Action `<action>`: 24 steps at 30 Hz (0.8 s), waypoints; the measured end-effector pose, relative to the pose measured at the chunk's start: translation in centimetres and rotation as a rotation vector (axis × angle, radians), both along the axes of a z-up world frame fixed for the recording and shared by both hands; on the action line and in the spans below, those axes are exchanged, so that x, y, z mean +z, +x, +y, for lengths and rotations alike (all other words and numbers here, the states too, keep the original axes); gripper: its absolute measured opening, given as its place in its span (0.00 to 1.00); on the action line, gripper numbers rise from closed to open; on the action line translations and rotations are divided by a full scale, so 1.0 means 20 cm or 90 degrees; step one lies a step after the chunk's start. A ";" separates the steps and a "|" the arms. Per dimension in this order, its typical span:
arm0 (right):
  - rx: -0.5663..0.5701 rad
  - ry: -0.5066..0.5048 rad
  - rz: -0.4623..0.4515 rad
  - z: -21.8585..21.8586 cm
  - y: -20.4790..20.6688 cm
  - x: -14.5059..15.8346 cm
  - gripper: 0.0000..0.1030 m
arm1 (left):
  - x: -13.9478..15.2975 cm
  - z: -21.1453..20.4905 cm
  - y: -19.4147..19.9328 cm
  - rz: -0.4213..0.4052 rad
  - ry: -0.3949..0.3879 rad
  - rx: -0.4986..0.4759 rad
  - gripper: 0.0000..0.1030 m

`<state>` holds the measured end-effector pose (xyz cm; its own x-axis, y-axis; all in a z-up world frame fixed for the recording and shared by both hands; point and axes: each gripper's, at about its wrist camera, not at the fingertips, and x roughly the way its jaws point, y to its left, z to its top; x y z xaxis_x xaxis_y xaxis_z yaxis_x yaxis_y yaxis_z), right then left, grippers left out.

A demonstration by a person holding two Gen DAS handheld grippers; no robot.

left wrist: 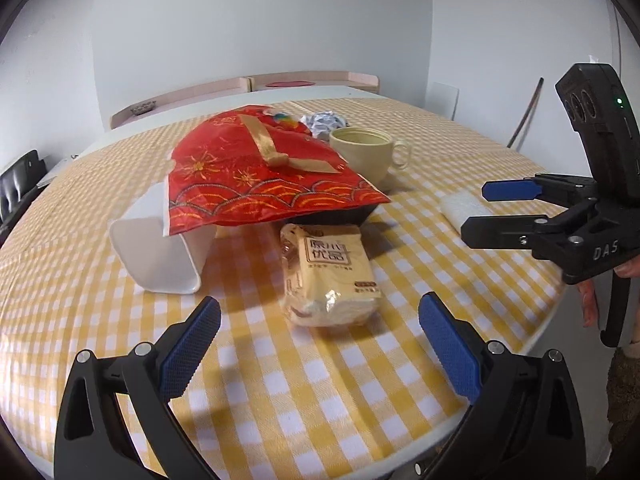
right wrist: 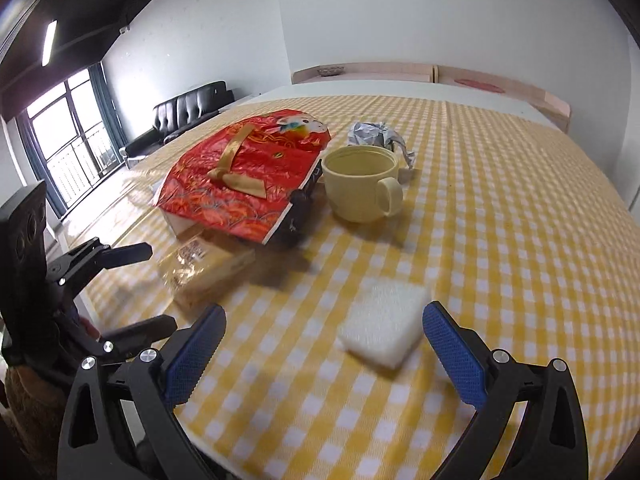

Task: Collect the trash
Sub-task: 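Grasp the wrapped bread snack with the left tool while the right tool grasps the white foam block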

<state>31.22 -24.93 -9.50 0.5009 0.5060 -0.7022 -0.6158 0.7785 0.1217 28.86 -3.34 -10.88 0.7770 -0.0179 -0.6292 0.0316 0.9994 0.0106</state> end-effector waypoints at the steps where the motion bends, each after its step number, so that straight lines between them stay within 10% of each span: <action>1: -0.007 -0.008 -0.004 0.02 0.02 -0.01 0.97 | 0.00 0.00 0.01 0.002 0.002 0.002 0.96; 7: -0.017 -0.033 0.008 0.05 0.08 -0.09 0.90 | -0.01 -0.01 0.07 -0.012 0.026 0.043 0.74; 9: -0.008 -0.051 0.015 0.07 0.08 -0.11 0.37 | -0.03 -0.01 0.08 0.002 0.009 0.029 0.51; 24: -0.019 -0.034 -0.015 -0.08 -0.14 0.02 0.37 | 0.08 -0.01 -0.11 -0.027 -0.026 -0.005 0.38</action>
<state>28.42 -26.45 -9.10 0.5324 0.4528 -0.7152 -0.5944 0.8016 0.0650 26.57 -3.50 -9.21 0.8030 -0.0495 -0.5939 0.0399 0.9988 -0.0293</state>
